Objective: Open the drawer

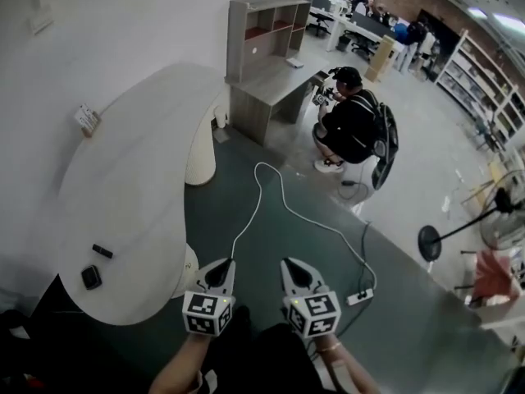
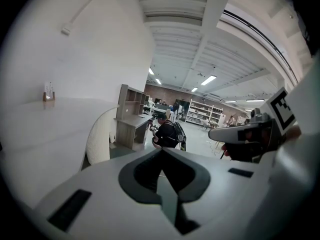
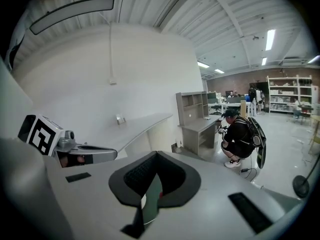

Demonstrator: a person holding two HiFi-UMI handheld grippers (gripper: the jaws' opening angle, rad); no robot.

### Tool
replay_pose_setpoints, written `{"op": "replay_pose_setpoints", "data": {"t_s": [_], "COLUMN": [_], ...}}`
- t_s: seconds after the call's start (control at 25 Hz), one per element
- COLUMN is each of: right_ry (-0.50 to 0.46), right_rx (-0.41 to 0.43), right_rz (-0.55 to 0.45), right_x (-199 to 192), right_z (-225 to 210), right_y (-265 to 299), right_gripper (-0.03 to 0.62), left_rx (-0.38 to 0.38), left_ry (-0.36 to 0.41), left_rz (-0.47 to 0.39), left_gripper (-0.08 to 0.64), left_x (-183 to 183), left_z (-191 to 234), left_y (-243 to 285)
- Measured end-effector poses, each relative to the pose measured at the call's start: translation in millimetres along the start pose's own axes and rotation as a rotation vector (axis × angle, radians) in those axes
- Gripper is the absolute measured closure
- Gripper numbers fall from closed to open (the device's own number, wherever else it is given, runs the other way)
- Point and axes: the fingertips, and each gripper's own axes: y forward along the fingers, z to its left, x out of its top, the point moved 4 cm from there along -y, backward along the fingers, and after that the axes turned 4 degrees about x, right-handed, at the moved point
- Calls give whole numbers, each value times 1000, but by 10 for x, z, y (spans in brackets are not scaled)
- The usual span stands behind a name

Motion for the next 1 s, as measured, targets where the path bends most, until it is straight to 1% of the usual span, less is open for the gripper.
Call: {"op": "replay_pose_setpoints", "data": {"t_s": [0.08,0.16,0.28,0.36,0.48,0.6,0.68,0.76,0.84,1.0], "right_ry": [-11,-24,-48,-68,-97,-139,-166,-208,-250,-314], "right_rx": [18,63,133,184,289,387,481,576,655,769], "right_rz": [22,33,52,67,99,142,193,239,279,346], "right_x": [46,87,122,161,238,263,181,86,-32,-320], "right_z": [-69,-115,-205,-276,-340,-423,-423,-386,-326,-191], "right_y": [140,296,500,629,799,902,945,1019,1102,1263], "right_gripper": [589,589,589,589,589,589,589,589,589,589], "left_rx": [10,39,97,154,261,368,464,563,646,790], "left_ry": [-10,-29,-57,-78,-117,-168,-216,-284,-343,-433], "left_rz": [8,17,23,19,3,-8,-17,-30,-41,-54], "left_gripper": [557,557,557,557,557,557,557,557,557,557], "left_x": [-5,-23,-58,-62,-64,-115,-214,-344,-503,-834], "left_z": [28,79,120,155,185,111,34,-30,-59,-131], "left_y": [124,226,323,352,350,299,185,42,-83,-297]}}
